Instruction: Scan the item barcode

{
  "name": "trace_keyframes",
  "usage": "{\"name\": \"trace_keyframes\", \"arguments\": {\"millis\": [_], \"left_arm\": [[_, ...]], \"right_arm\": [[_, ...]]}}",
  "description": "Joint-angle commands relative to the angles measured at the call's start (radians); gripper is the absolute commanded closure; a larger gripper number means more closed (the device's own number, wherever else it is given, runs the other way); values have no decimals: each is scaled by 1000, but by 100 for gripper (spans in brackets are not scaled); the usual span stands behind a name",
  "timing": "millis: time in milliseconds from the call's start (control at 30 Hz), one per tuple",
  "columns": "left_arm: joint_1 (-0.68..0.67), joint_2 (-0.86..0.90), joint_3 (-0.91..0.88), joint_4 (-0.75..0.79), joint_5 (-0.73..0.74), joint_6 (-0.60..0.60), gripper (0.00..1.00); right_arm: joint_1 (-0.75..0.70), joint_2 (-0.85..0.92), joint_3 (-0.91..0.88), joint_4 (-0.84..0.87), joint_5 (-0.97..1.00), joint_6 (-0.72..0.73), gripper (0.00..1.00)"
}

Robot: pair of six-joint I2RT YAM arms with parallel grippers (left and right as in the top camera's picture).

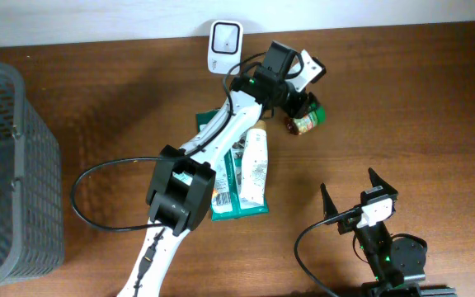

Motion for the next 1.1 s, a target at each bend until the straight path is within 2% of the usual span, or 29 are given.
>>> {"name": "trace_keyframes", "arguments": {"millis": [0, 100, 167, 233, 300, 467, 600, 700, 833, 867, 933, 967, 1000, 1067], "left_arm": [[-2, 22, 17, 77, 12, -2, 42], [-2, 41, 17, 89, 11, -2, 41], [-2, 63, 17, 84, 11, 5, 35], [-2, 71, 17, 52, 14, 63, 34], [-2, 68, 32, -24, 31, 143, 32], [4, 68, 148, -217, 29, 149, 27], [5, 68, 163, -397, 18, 149, 26], [5, 60, 171, -435, 19, 171, 27], [5, 53, 291, -417, -87, 397, 29], [5, 53, 317, -389, -120, 524, 29], [4, 57, 319, -336, -124, 692, 19], [4, 70, 319, -329, -124, 755, 18], [3, 77, 319, -332, -125, 780, 14], [4, 100, 317, -343, -124, 789, 12]], "right_arm": [[6, -8, -5, -3, 2, 4, 2], [6, -8, -5, -3, 2, 4, 2], [6, -8, -5, -3, 2, 4, 2], [6, -8, -5, -3, 2, 4, 2], [6, -8, -5, -3, 2, 4, 2], [6, -8, -5, -3, 2, 4, 2], [6, -8, -5, -3, 2, 4, 2], [6, -8, -5, -3, 2, 4, 2], [6, -8, -5, -3, 2, 4, 2], [6, -8, -5, -3, 2, 4, 2], [6, -8, -5, -3, 2, 4, 2], [6, -8, -5, -3, 2, 4, 2], [6, -8, -5, -3, 2, 4, 2], [6, -8, -5, -3, 2, 4, 2]]}}
